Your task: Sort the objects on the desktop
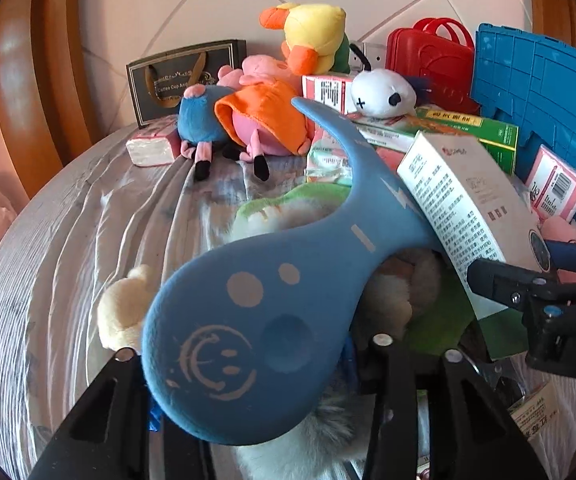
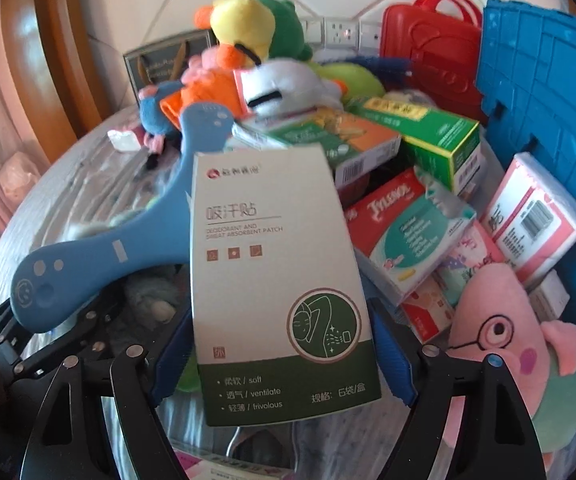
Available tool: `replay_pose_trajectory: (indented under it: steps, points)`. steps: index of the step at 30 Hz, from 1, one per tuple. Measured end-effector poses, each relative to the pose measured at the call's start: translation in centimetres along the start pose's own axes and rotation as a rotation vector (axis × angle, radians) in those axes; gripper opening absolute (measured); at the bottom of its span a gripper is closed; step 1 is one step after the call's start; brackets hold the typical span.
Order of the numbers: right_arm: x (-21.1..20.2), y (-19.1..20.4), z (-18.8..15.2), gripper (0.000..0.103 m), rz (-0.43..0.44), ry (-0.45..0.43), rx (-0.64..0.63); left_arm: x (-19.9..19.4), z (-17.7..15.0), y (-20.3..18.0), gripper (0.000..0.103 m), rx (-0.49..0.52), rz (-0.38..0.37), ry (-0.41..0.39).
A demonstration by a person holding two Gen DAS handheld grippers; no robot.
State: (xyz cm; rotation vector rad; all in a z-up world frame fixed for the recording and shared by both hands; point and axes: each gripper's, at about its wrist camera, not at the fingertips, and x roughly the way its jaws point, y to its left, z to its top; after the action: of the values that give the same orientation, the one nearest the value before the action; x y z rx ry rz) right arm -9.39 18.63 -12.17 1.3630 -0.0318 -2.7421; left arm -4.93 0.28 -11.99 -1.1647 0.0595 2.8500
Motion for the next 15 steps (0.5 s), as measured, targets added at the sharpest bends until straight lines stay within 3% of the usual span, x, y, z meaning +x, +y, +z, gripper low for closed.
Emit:
replay_pose_trajectory:
  steps: [1, 2, 6, 7, 8, 9, 10, 15]
  points:
    - [0.5, 0.0, 0.1, 0.082, 0.001, 0.013, 0.001, 0.4, -0.2, 0.1, 0.067, 0.004, 0.002, 0.014]
    - [0.9, 0.1, 0.2, 0.083, -0.006, 0.023, -0.007, 0.7, -0.3, 0.2, 0.072, 0.003, 0.004, 0.022]
    - [2.0, 0.7, 0.7, 0.096, -0.033, 0.048, -0.033, 2.0, -0.7, 0.5, 0.077, 0.019, 0.007, 0.042]
    - [2.2, 0.9, 0.8, 0.095, -0.031, 0.048, -0.041, 2.1, -0.7, 0.5, 0.072, 0.021, -0.004, 0.045]
    - [2.3, 1.0, 0.9, 0.085, -0.019, 0.050, -0.042, 2.1, -0.6, 0.5, 0.066, 0.022, -0.014, 0.044]
    - [2.2, 1.0, 1.0, 0.078, -0.015, 0.049, -0.039, 2.2, -0.5, 0.4, 0.049, 0.027, -0.011, 0.053]
    - [2.2, 1.0, 0.9, 0.077, -0.001, 0.055, -0.038, 2.4, -0.4, 0.3, 0.044, 0.027, -0.001, 0.063]
    - [1.6, 1.4, 0.6, 0.077, -0.002, 0.047, -0.045, 1.4, 0.5, 1.0, 0.038, -0.005, -0.023, 0.029]
